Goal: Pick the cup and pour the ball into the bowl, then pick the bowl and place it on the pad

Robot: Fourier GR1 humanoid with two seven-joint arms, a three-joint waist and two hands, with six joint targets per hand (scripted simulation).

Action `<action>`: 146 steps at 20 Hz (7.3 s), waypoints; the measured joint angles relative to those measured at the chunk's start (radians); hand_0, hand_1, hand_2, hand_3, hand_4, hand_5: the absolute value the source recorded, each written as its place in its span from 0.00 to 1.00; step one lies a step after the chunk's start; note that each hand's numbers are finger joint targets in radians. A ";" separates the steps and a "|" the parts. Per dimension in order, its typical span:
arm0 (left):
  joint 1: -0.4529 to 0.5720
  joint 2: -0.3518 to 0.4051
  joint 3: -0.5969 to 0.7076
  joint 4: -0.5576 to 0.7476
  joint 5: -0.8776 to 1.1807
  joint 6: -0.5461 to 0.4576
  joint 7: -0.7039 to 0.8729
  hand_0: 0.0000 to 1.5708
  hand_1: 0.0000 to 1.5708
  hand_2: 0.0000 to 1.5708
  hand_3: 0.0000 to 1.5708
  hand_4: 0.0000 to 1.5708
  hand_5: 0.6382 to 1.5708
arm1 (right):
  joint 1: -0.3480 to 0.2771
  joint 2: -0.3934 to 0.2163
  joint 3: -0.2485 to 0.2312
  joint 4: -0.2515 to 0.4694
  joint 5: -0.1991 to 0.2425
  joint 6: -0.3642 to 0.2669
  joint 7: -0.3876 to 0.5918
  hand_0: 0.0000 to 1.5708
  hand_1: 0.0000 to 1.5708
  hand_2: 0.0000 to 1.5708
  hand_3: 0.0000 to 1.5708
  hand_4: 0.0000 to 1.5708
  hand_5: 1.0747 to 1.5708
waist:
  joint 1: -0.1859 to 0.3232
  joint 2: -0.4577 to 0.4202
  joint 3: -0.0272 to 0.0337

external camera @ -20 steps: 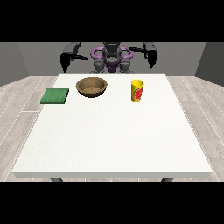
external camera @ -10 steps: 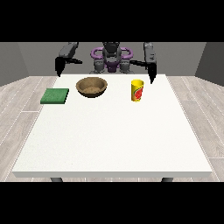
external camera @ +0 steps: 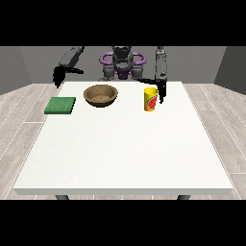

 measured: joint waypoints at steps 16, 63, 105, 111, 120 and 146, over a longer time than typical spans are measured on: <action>-0.102 0.064 0.033 0.249 -0.147 0.287 -0.157 0.85 0.85 1.00 1.00 0.55 0.93 | -0.047 -0.096 -0.057 0.082 -0.059 0.114 -0.055 0.00 0.00 0.00 0.00 0.00 0.97 | -0.082 0.063 0.0033; -0.343 -0.112 -0.808 0.083 -1.296 0.333 1.034 0.18 0.18 1.00 1.00 0.57 0.99 | -0.171 -0.242 -0.140 0.641 -0.004 0.102 -0.124 0.00 0.00 0.00 0.17 0.00 0.91 | 0.112 -0.223 0.0008; -0.261 -0.038 -0.340 -0.166 -0.895 0.190 0.688 0.69 0.69 0.69 0.58 0.52 0.98 | -0.163 -0.156 -0.137 0.670 -0.053 0.077 -0.075 0.00 0.00 0.00 0.00 0.19 1.00 | 0.234 -0.150 -0.0052; -0.220 -0.083 -0.174 -0.154 -0.594 0.183 0.520 0.00 0.00 0.00 0.00 0.25 0.98 | -0.187 -0.089 -0.104 0.616 -0.052 0.059 -0.060 0.00 0.00 0.00 0.00 0.27 0.99 | 0.188 -0.072 -0.0045; -0.136 -0.083 -0.043 -0.013 -0.340 0.131 0.307 0.00 0.00 0.00 0.00 0.00 0.95 | -0.175 0.016 -0.003 0.515 -0.013 0.012 0.030 0.00 0.00 0.00 0.00 0.00 0.94 | 0.084 -0.097 -0.0012; -0.162 -0.082 -0.122 -0.114 -0.299 0.047 0.388 0.00 0.00 0.00 0.00 0.00 0.99 | -0.126 0.080 -0.046 0.597 -0.041 -0.042 -0.065 0.00 0.00 0.00 0.00 0.24 0.96 | 0.208 -0.106 -0.0218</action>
